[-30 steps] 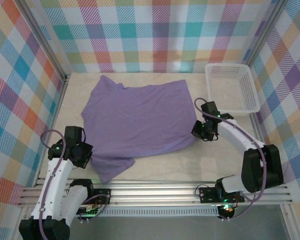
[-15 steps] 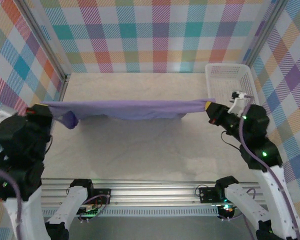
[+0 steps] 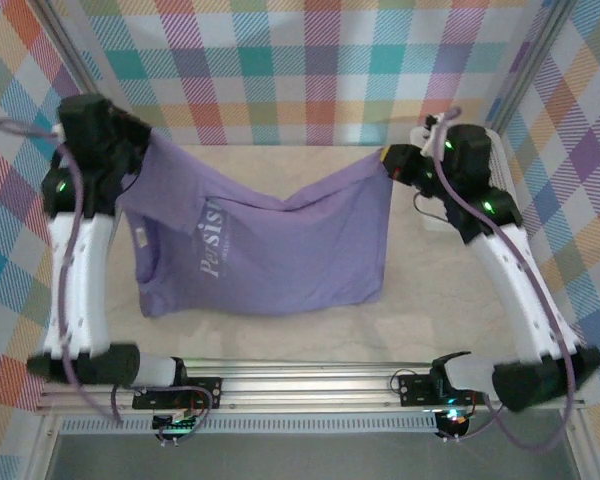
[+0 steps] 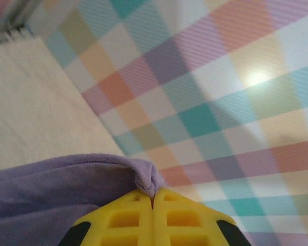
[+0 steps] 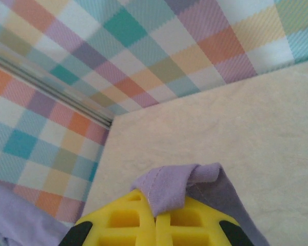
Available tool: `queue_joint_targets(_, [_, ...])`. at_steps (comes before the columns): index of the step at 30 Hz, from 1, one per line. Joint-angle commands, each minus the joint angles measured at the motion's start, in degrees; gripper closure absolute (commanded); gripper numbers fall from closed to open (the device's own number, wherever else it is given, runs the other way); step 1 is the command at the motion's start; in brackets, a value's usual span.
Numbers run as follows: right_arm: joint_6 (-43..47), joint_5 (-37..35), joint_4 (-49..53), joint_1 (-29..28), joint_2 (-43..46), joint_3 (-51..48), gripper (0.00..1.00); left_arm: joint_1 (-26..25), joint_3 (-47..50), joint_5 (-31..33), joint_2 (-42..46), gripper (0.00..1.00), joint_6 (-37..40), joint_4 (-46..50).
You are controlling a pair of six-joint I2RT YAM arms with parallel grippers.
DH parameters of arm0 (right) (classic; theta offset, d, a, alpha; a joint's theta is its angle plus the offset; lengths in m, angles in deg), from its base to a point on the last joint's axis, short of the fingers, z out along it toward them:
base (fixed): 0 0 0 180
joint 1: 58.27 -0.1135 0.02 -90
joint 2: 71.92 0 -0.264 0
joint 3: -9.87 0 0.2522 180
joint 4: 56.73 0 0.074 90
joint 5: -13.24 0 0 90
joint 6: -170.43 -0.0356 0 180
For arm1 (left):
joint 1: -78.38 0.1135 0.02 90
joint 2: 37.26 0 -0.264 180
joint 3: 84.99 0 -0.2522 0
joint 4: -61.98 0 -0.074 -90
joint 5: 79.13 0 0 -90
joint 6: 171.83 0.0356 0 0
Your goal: Fold and stack the t-shirts
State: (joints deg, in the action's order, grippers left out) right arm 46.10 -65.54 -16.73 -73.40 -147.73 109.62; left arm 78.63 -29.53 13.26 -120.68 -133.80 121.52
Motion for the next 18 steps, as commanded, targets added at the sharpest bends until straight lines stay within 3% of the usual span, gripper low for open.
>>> queue_joint_targets(1, [-1.86, 2.24, -6.29, 3.86, -6.98, 7.05, 1.00, 2.61, -9.27, -8.99, -7.95, 1.00, 0.43, -6.12])
queue_joint_targets(5, [-2.85, 5.04, -8.20, 7.78, -16.67, 19.05, 1.00, 4.81, -25.33, -15.03, -19.37, 1.00, -0.13, -6.47])
queue_joint_targets(9, [-1.38, 5.43, -5.13, 9.05, -20.71, 32.11, 1.00, 5.63, -36.29, -18.20, -21.76, 1.00, -0.86, -8.04])
queue_joint_targets(12, [-0.74, 4.83, -2.71, 9.90, -20.77, 37.88, 1.00, 5.94, -38.21, -18.16, -17.89, 1.00, -0.48, -9.06])
queue_joint_targets(18, [-0.50, 3.64, 0.79, 11.21, -16.25, 37.05, 1.00, 6.07, -33.01, -16.07, -7.14, 1.00, 1.02, -7.23])
